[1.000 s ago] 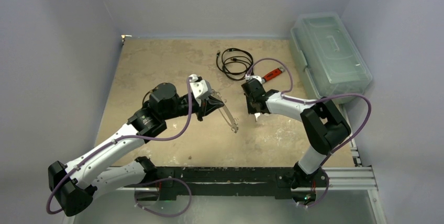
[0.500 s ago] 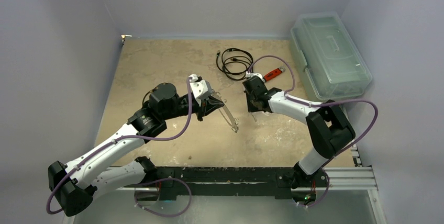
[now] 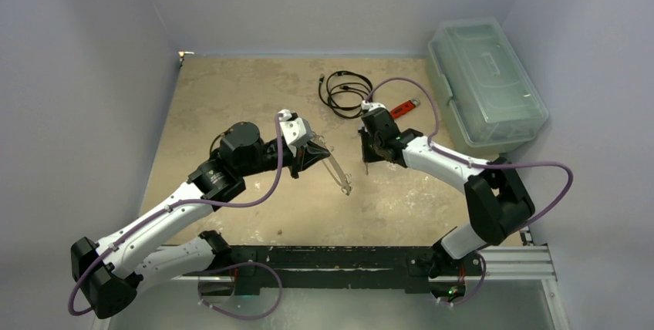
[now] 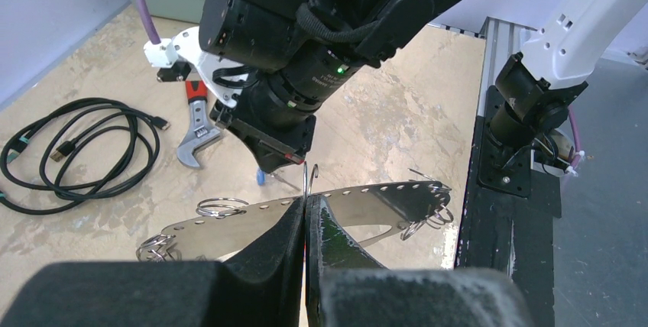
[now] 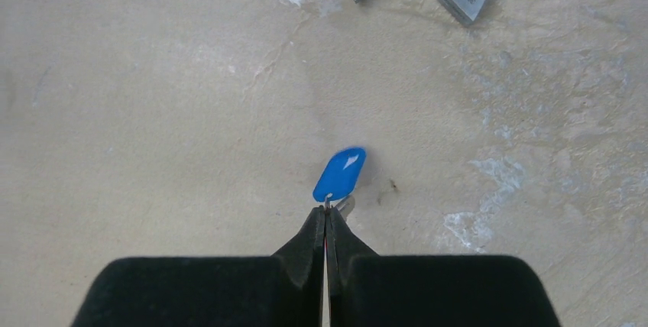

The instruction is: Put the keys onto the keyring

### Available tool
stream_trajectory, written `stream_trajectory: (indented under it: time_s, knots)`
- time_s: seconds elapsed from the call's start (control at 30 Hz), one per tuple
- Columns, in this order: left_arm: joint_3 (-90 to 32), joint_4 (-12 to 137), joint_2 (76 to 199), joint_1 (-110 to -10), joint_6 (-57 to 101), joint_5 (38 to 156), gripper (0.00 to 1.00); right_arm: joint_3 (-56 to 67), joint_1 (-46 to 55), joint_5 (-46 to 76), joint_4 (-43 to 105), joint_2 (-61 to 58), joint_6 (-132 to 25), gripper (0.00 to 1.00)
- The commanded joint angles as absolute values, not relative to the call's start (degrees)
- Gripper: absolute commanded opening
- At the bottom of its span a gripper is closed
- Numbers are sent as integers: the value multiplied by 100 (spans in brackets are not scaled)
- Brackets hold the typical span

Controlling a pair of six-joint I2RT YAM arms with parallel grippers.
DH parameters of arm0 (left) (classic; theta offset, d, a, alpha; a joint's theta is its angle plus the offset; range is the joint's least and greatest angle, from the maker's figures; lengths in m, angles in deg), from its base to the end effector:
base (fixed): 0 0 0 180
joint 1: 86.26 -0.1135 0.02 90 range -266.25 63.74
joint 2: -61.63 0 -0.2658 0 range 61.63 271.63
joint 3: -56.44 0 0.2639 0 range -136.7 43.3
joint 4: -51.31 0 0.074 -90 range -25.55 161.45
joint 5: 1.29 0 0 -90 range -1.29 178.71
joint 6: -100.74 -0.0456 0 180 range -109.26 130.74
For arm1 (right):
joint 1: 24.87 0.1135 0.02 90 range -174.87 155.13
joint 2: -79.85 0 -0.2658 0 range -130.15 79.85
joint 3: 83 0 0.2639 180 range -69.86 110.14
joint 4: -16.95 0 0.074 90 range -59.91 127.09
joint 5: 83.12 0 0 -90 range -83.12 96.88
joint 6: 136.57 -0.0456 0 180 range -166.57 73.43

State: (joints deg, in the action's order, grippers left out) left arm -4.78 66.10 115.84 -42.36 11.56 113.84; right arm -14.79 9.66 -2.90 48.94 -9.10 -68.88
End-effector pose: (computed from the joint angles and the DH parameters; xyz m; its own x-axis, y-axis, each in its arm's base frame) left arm 0.1600 -0.1809 0.3457 -0.1109 0.0887 -0.9899 0.9295 0.3619 -0.0717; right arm 0.2795 0.1829 0.1912 -0.7864 -0.0870 -0.6116 -0.1895 0.9763 0.1048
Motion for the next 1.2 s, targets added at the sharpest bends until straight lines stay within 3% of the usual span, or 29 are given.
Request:
stream_trajectory:
  time_s: [0.0, 1.17]
  knots:
    - [-513, 6374, 11534, -4213, 1100, 11434, 0, -1376, 956, 139, 4659, -358, -6617, 0]
    - [-511, 6680, 11373, -4213, 531, 11206, 0, -2090, 958, 3220, 4016, 2686, -4694, 0]
